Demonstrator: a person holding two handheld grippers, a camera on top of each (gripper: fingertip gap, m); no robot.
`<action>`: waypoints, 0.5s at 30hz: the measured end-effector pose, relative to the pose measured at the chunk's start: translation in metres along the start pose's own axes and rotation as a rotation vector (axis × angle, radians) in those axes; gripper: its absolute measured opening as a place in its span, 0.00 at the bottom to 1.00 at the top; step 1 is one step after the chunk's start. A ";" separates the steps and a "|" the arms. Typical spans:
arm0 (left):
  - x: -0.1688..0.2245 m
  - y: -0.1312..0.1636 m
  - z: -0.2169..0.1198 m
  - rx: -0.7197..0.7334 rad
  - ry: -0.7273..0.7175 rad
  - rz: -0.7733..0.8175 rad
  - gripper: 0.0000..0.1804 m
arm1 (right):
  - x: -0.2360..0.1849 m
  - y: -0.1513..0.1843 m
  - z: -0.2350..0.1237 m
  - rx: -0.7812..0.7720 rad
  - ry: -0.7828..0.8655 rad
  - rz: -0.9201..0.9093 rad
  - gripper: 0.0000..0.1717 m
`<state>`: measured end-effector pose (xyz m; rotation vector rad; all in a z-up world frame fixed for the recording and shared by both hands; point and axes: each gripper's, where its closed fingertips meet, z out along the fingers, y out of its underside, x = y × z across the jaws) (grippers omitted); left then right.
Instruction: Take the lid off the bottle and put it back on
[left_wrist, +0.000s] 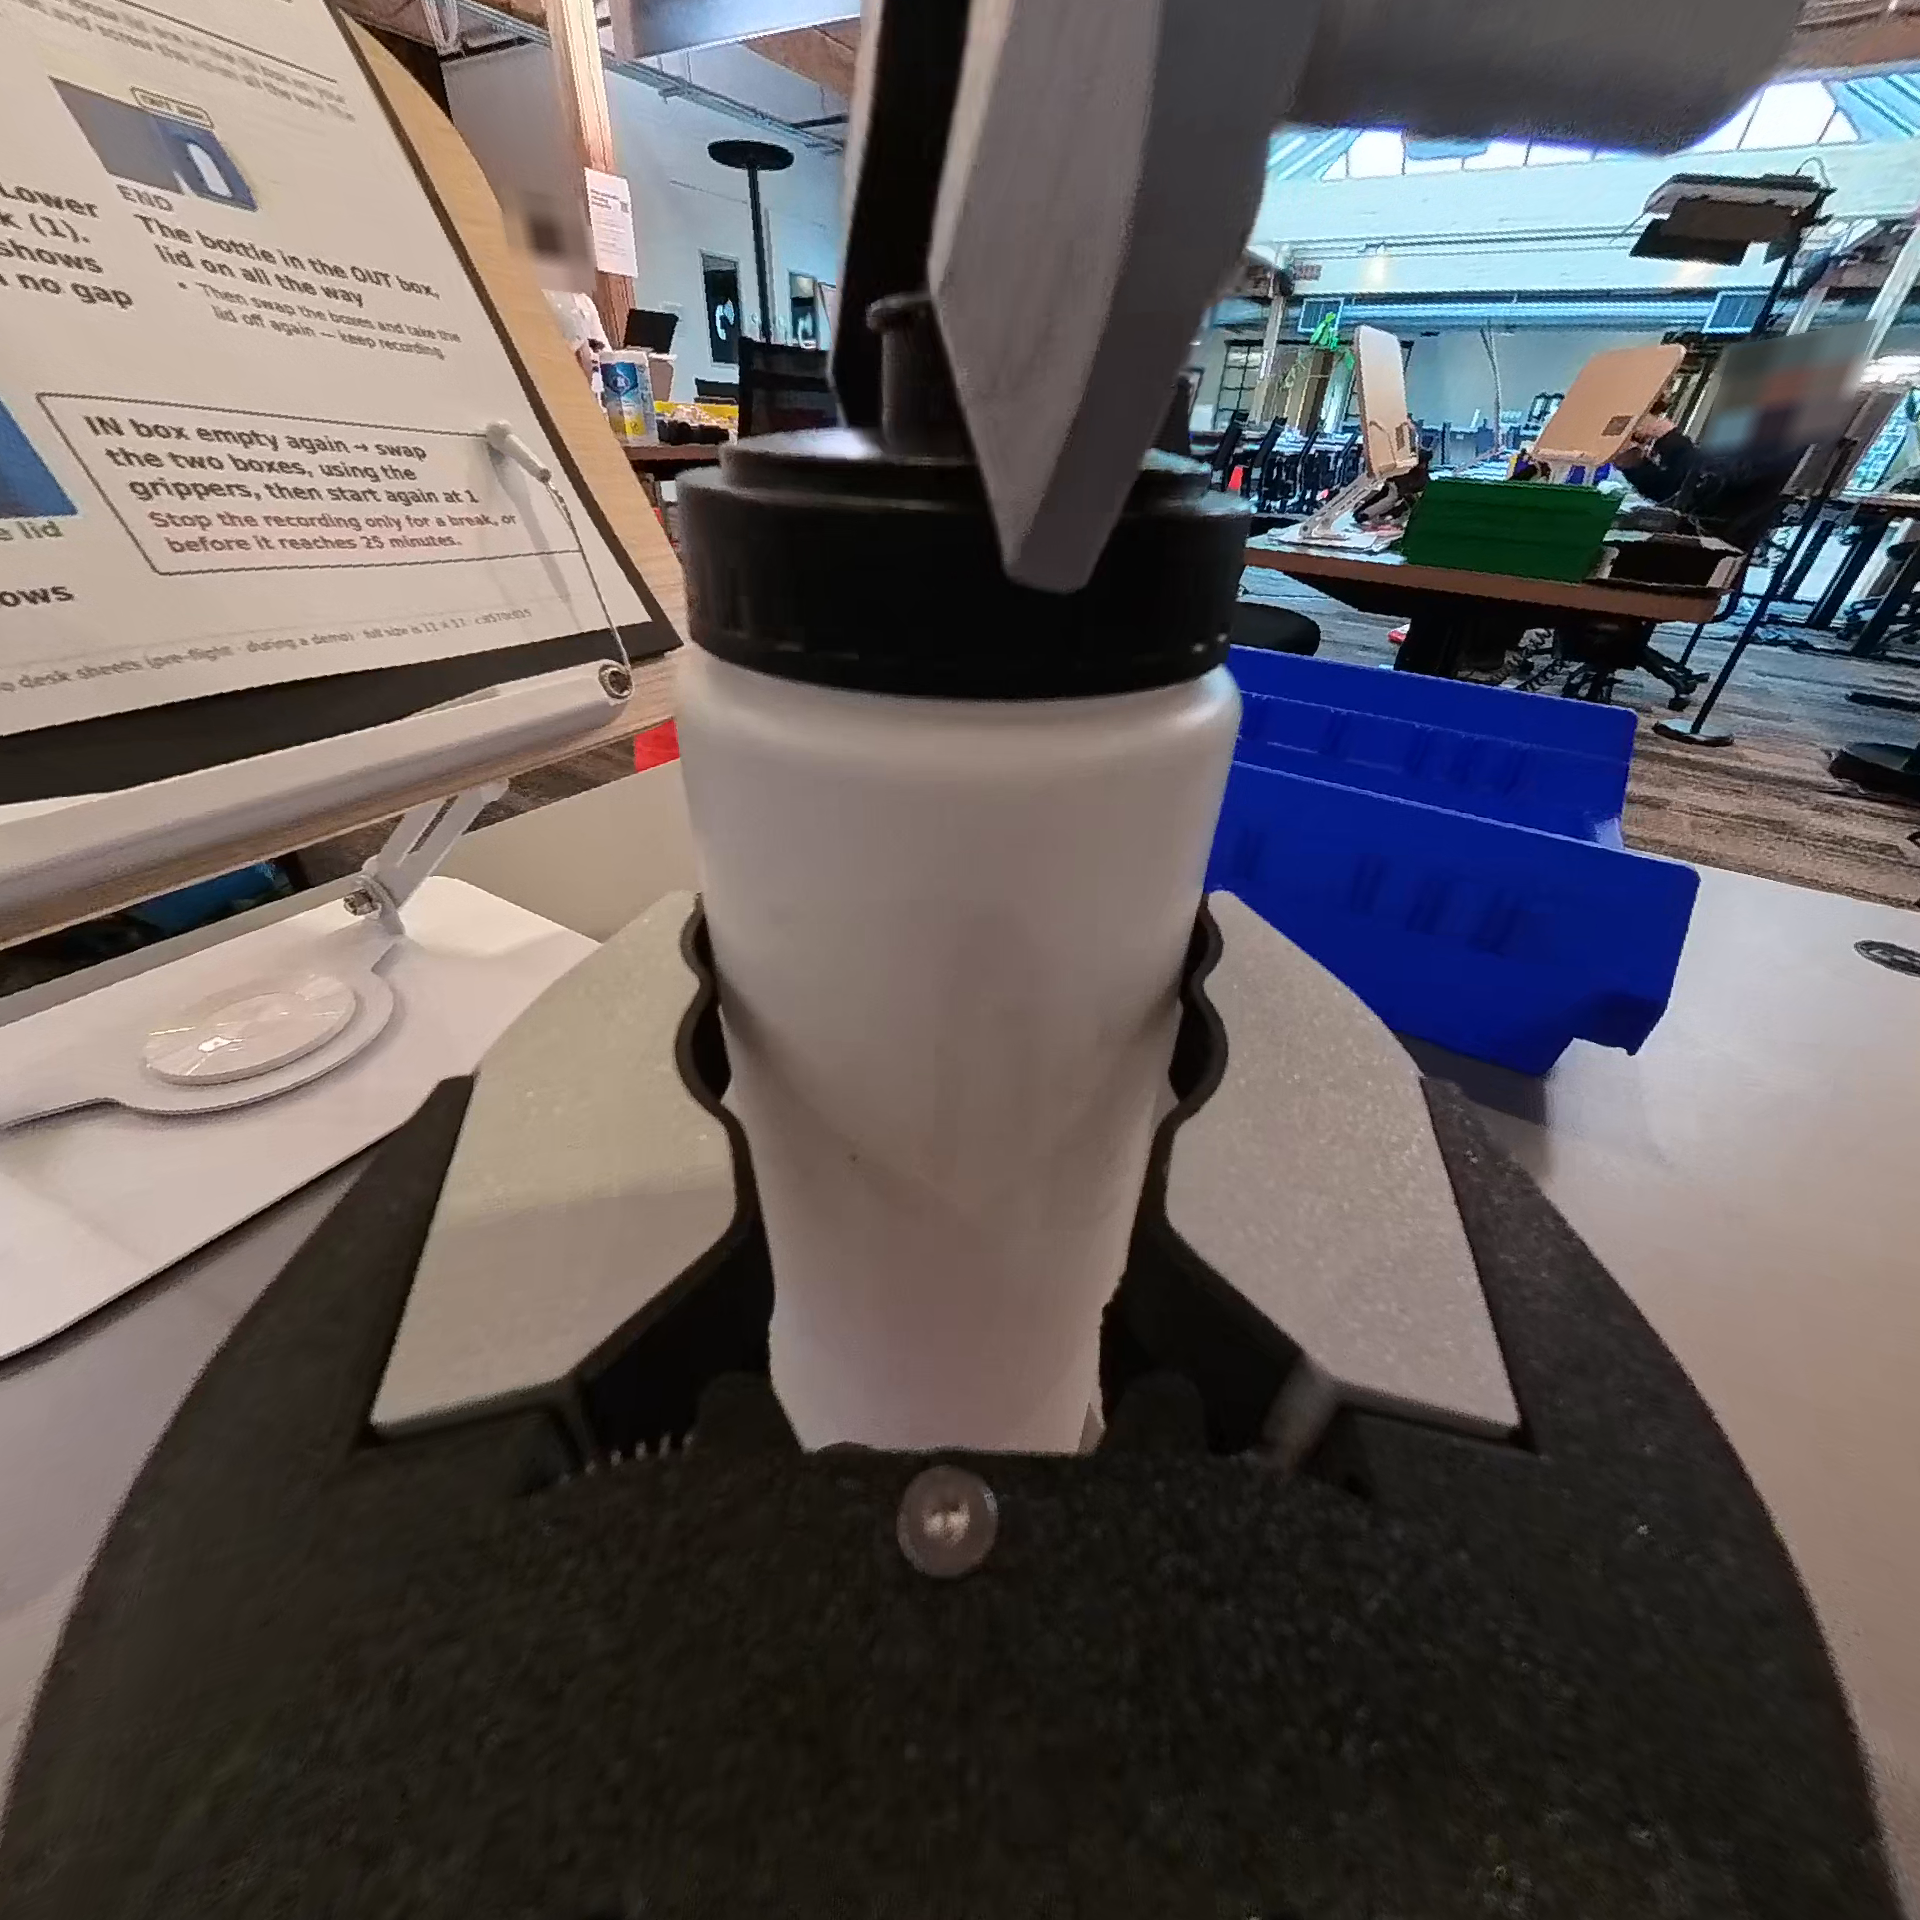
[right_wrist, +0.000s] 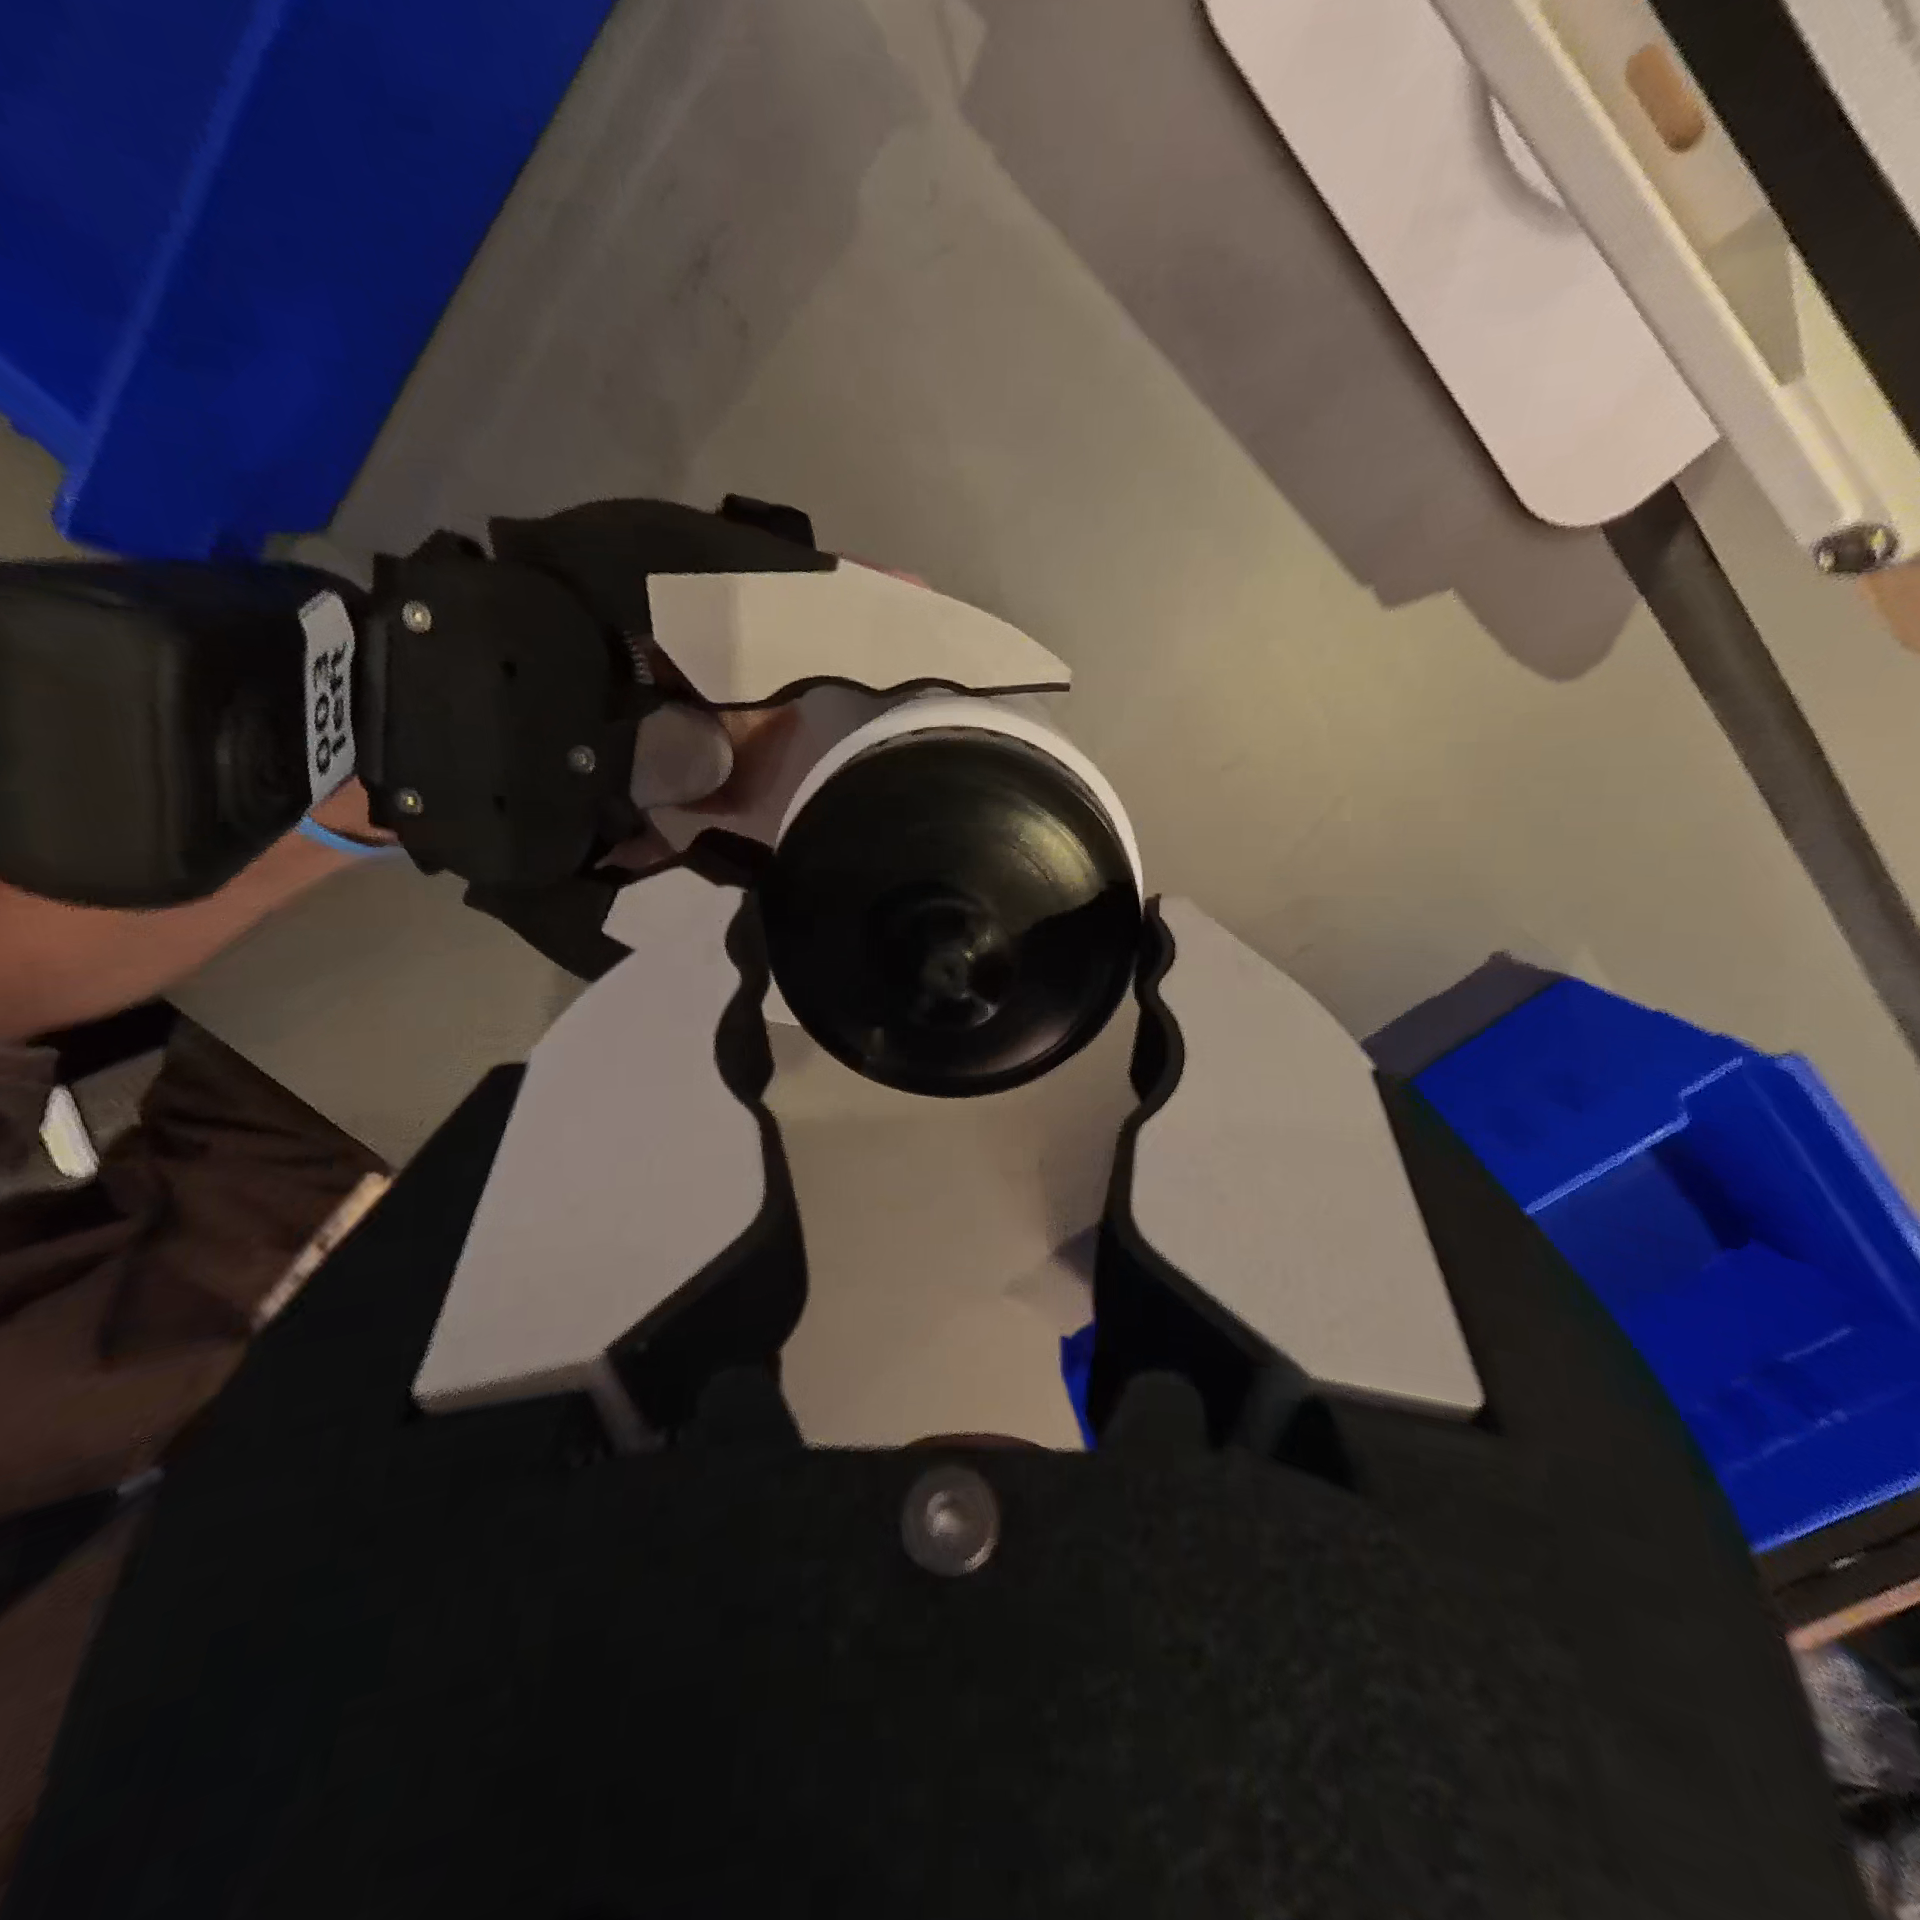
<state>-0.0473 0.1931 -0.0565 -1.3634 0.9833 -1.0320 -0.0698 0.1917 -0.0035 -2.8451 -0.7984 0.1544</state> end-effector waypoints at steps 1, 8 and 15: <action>0.000 0.000 0.000 0.000 0.001 0.001 0.47 | 0.000 0.000 0.000 -0.011 -0.007 -0.041 0.40; 0.001 0.001 0.000 0.000 0.008 0.013 0.47 | -0.001 0.001 0.001 -0.053 -0.070 -0.411 0.40; 0.002 0.001 0.000 -0.003 0.024 0.017 0.47 | -0.001 0.003 0.005 -0.094 -0.110 -0.826 0.41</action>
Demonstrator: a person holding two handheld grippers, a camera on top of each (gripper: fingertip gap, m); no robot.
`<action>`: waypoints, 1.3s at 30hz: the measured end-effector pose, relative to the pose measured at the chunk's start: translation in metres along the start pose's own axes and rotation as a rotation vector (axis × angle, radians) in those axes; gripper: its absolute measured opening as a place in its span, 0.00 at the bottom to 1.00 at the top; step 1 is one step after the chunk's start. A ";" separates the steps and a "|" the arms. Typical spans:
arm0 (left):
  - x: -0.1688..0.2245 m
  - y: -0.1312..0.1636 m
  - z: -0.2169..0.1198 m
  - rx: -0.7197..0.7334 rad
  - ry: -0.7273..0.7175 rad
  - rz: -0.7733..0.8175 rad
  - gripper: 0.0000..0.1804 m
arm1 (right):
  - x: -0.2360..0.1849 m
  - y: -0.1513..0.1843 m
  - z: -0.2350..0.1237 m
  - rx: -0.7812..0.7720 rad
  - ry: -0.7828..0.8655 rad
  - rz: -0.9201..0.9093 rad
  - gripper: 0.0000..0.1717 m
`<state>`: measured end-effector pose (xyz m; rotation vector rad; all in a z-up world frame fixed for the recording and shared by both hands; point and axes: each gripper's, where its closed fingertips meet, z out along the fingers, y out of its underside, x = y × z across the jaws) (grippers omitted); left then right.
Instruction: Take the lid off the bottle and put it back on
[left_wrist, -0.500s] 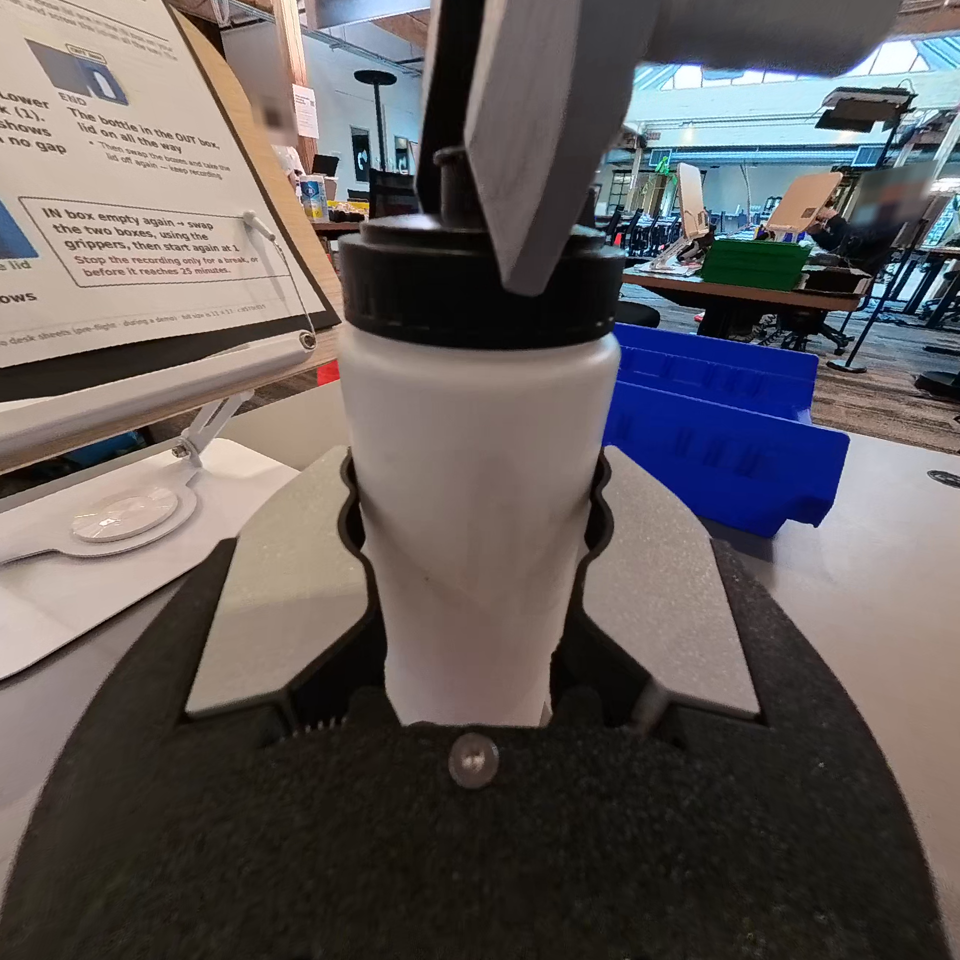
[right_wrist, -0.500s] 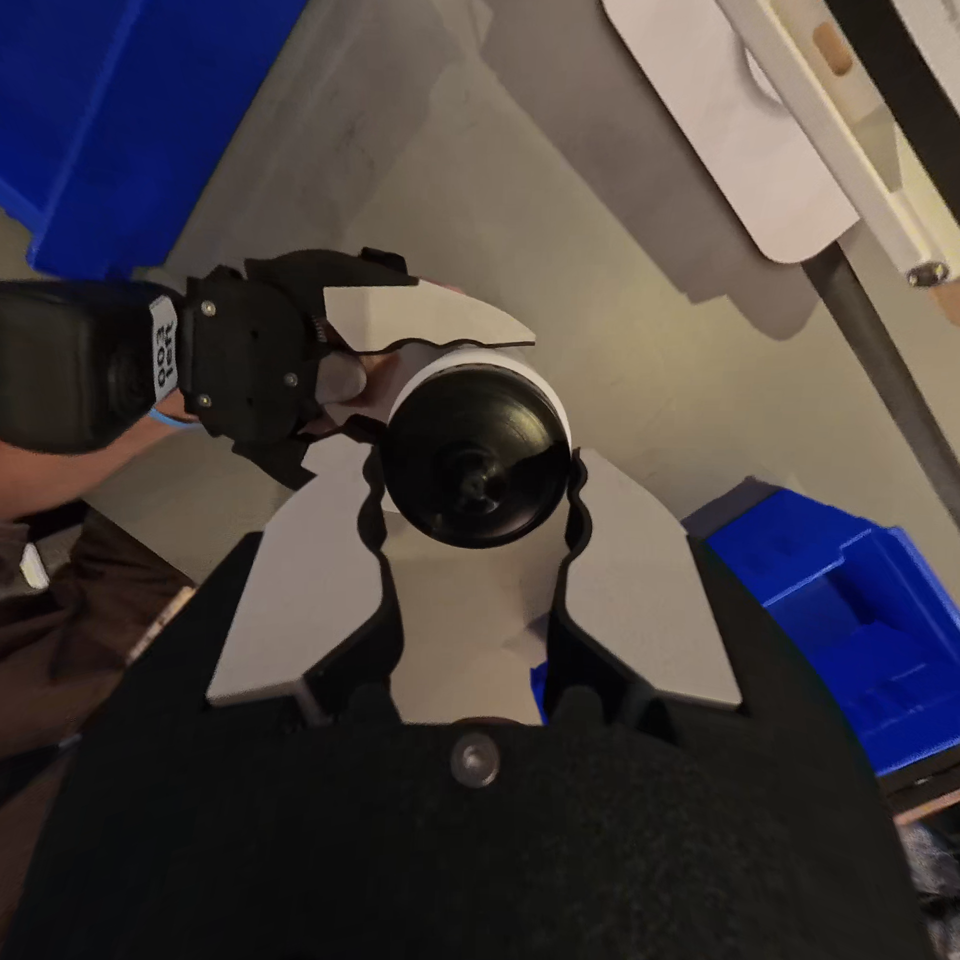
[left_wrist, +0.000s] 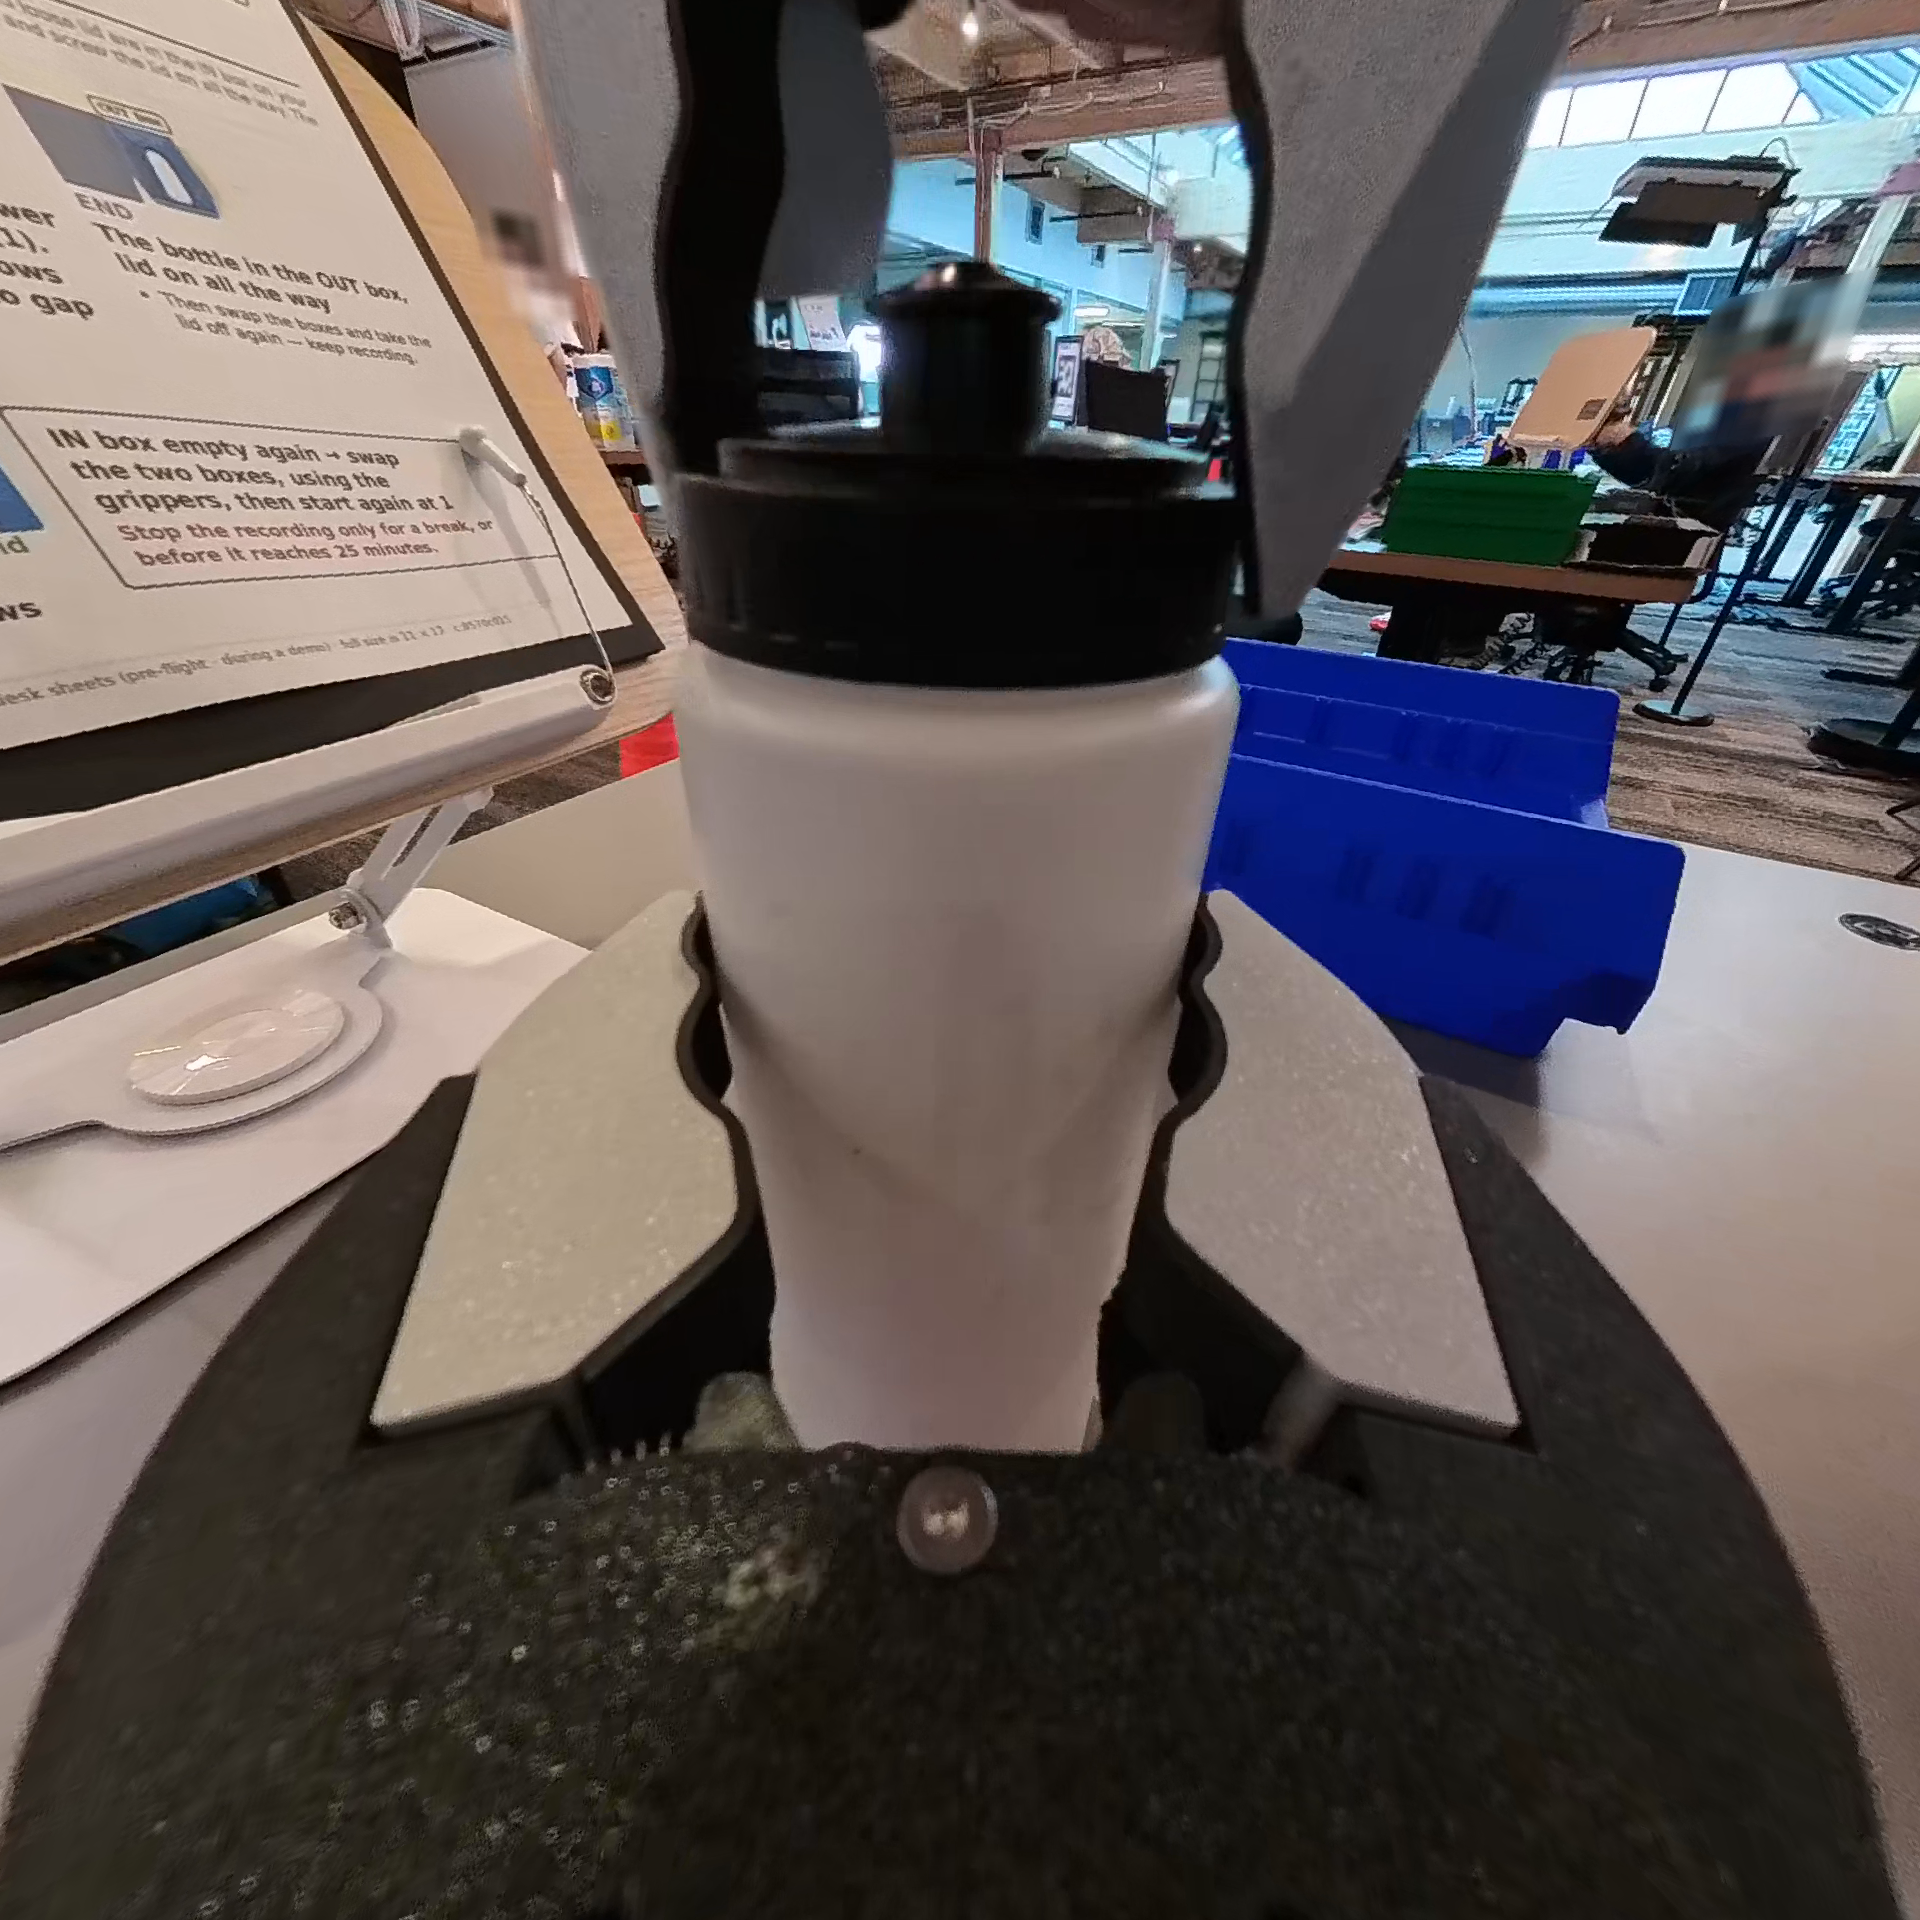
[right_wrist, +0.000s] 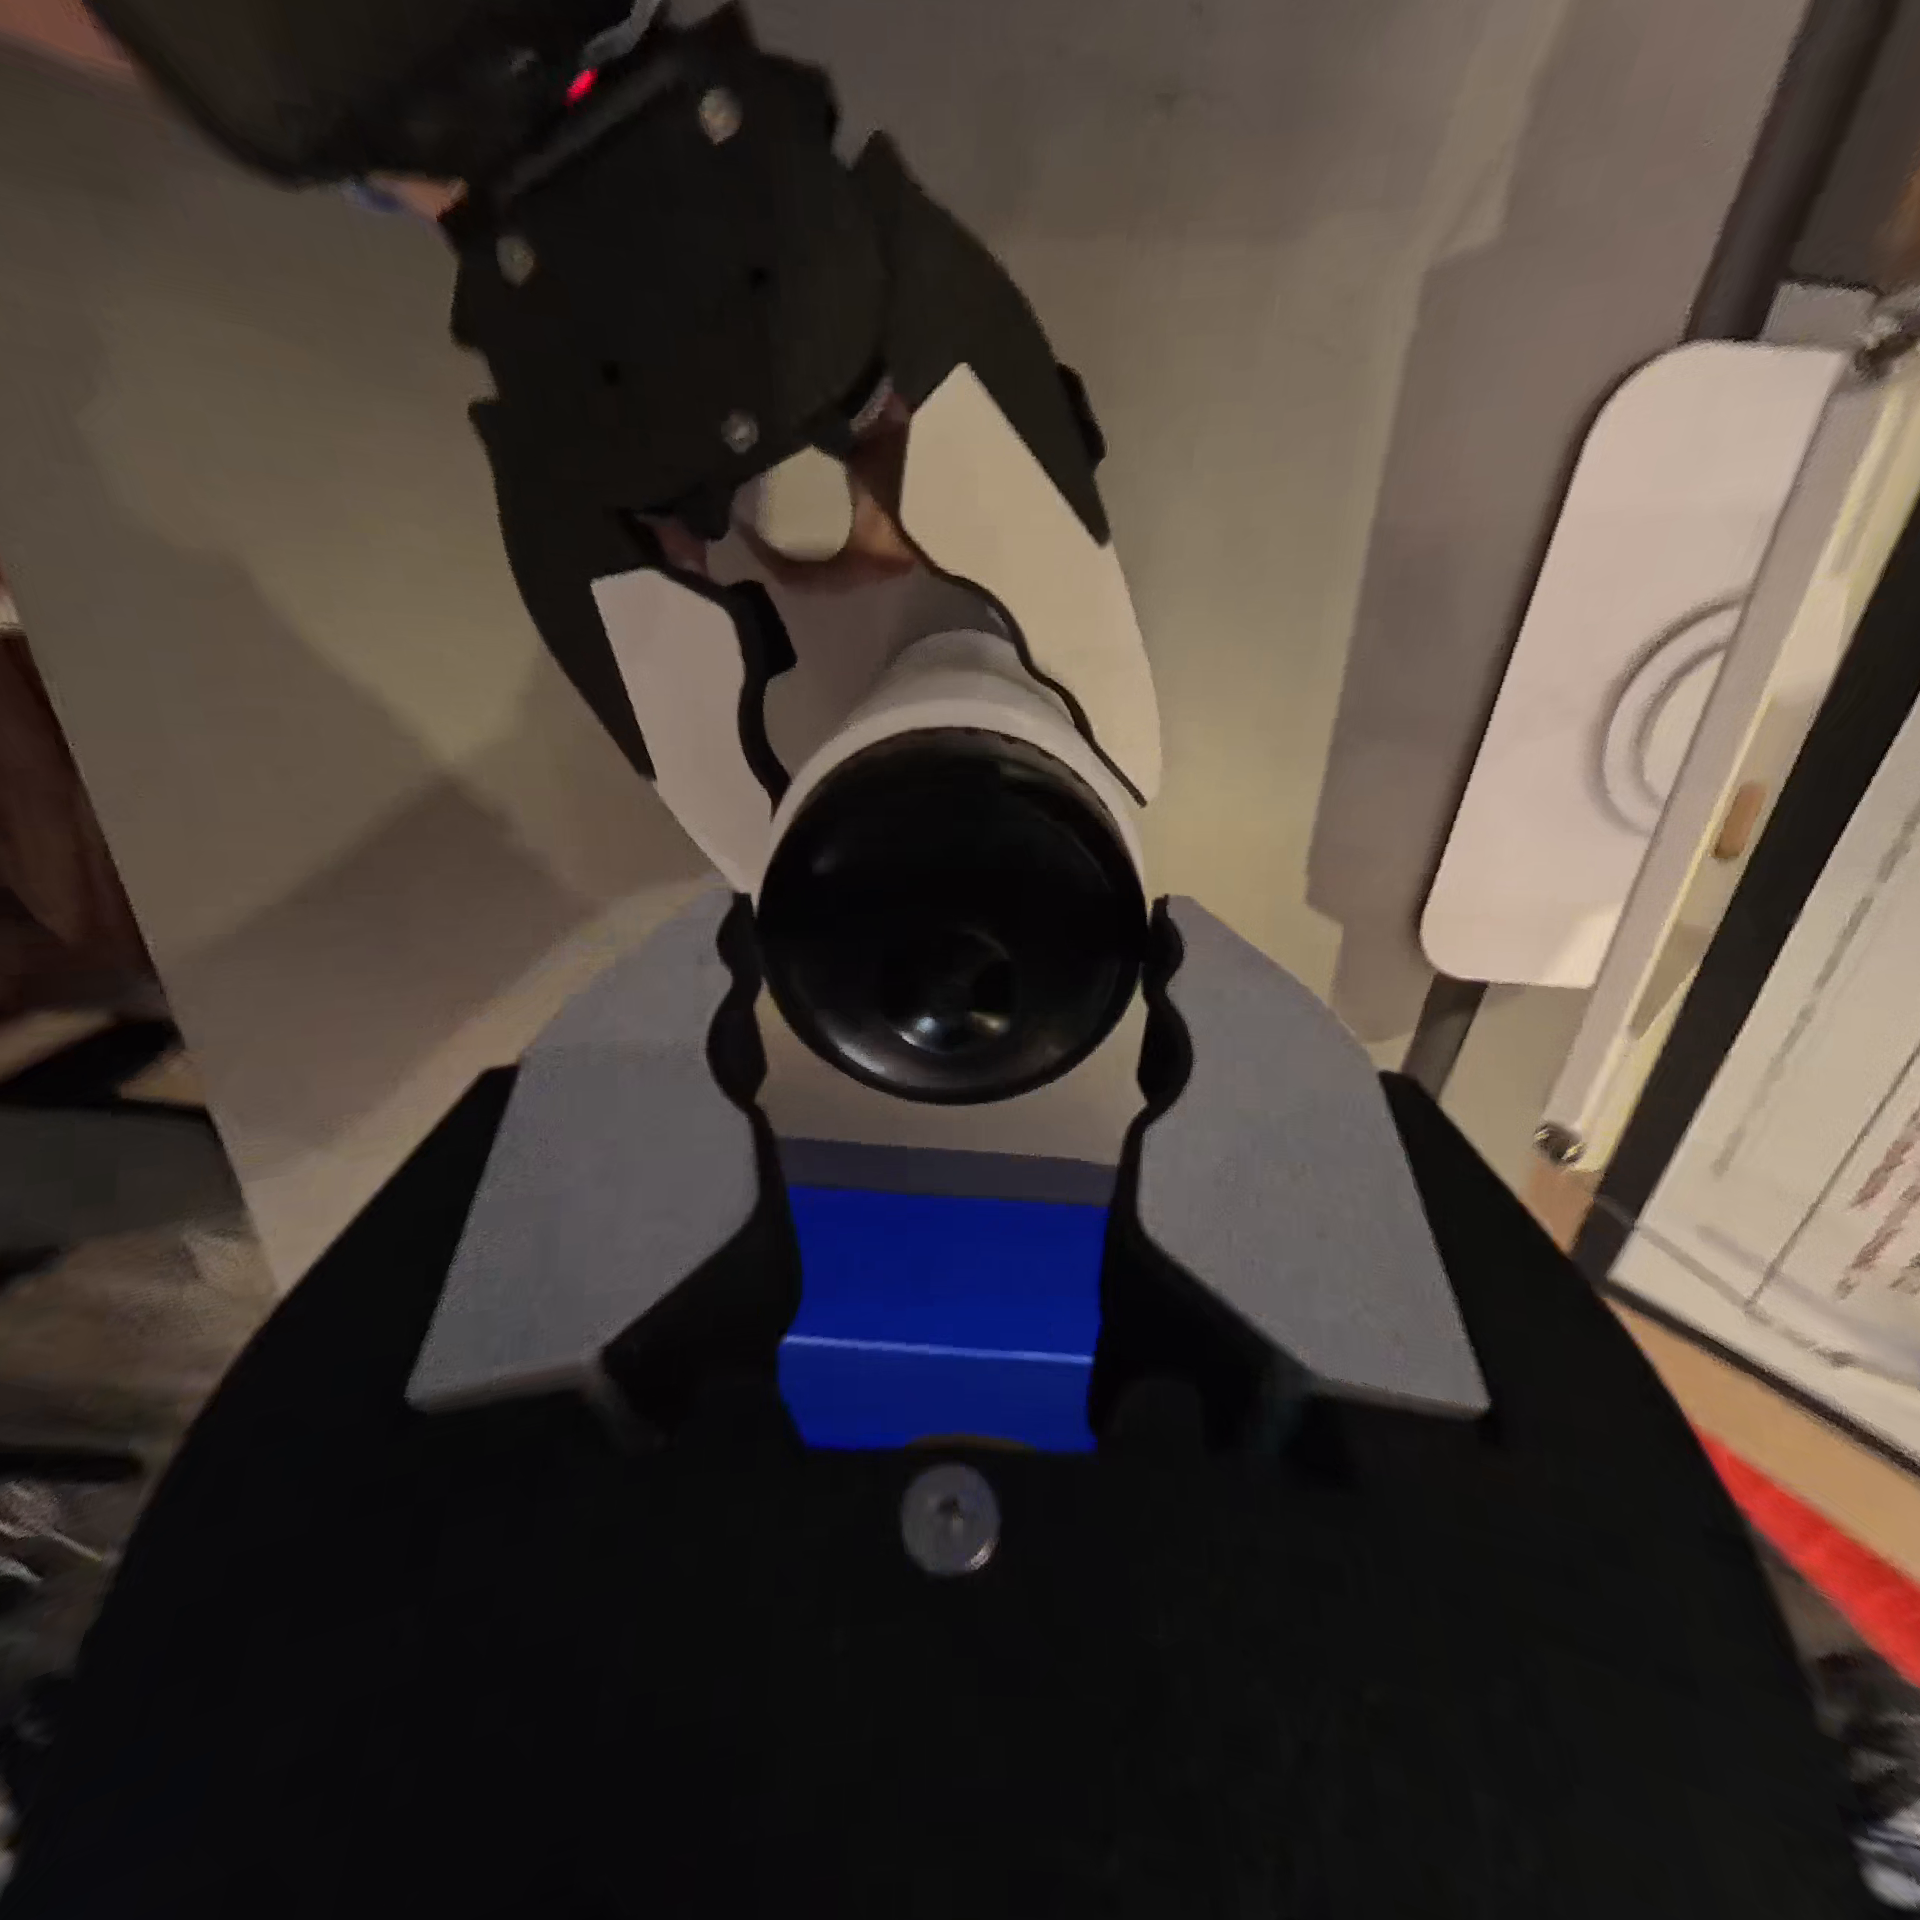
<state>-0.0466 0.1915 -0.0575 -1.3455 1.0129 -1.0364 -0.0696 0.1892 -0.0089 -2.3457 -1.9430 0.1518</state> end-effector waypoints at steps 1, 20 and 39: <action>0.000 0.000 0.000 -0.002 0.004 0.001 0.47 | 0.000 0.001 0.000 -0.023 -0.002 -0.060 0.41; 0.004 0.001 0.000 -0.006 0.043 -0.010 0.47 | -0.009 -0.023 -0.031 0.069 0.100 -0.479 0.42; 0.001 0.001 0.001 -0.002 -0.123 0.004 0.47 | -0.004 0.007 -0.017 0.125 0.183 0.857 0.52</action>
